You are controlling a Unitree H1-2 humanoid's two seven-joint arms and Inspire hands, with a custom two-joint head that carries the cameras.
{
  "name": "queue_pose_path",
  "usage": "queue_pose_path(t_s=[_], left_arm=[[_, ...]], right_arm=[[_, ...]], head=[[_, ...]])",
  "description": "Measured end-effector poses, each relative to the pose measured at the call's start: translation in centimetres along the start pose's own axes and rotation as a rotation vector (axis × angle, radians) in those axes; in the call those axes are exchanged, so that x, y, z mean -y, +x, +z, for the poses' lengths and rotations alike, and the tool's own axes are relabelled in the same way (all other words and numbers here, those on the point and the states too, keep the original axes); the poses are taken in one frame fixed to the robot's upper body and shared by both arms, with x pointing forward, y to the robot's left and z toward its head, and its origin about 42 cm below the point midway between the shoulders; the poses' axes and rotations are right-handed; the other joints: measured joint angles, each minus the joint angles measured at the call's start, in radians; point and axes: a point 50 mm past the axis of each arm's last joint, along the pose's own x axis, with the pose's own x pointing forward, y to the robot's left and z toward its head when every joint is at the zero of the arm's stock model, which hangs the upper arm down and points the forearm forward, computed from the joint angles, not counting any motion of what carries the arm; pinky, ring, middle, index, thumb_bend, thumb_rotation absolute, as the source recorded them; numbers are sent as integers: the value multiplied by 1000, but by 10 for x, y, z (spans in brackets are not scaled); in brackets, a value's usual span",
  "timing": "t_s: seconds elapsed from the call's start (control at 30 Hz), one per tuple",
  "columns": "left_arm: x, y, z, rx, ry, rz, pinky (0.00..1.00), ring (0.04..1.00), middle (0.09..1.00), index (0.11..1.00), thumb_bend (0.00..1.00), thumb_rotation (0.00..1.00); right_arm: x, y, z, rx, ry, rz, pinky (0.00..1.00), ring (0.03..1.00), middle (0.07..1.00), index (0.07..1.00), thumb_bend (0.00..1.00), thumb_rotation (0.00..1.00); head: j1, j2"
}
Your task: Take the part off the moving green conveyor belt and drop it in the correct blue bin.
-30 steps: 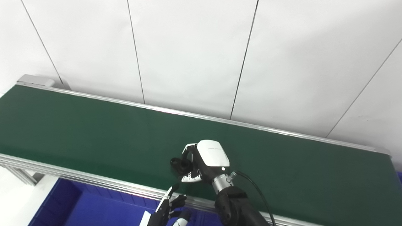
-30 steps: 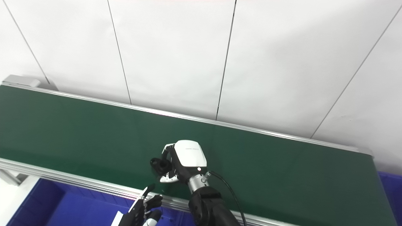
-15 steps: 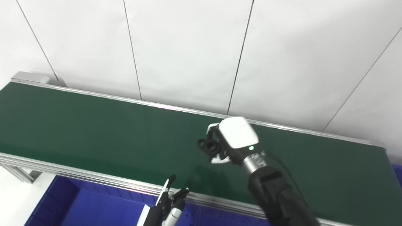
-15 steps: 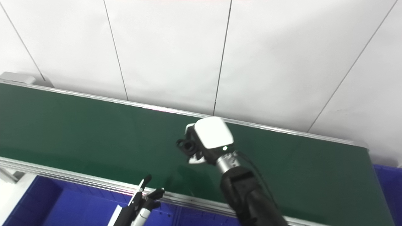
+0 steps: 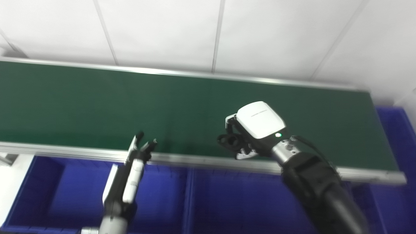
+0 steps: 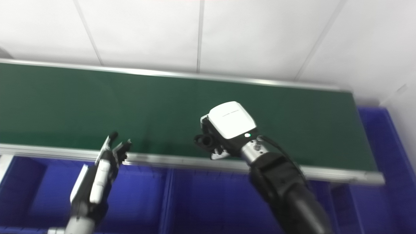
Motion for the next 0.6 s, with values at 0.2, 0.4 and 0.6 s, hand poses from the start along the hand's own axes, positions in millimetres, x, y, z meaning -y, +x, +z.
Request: queue_pose_path(t_s=[0.2, 0.4, 0.6], left_arm=[[-11, 11, 12, 10, 0, 19, 893, 883, 840, 974, 723, 927], [-15, 13, 13, 1, 17, 16, 871, 878, 829, 978, 735, 924], [-12, 13, 12, -3, 14, 5, 860, 862, 823, 973, 743, 929]], right_arm=[[-17, -35, 28, 8, 125, 46, 93, 154, 254, 487, 514, 128], [-35, -55, 40, 7, 139, 93, 100, 157, 256, 487, 514, 124], [-74, -69, 55, 26, 152, 149, 72, 128, 207, 486, 518, 123]], head=[[-37, 29], [-35, 28], [3, 14]])
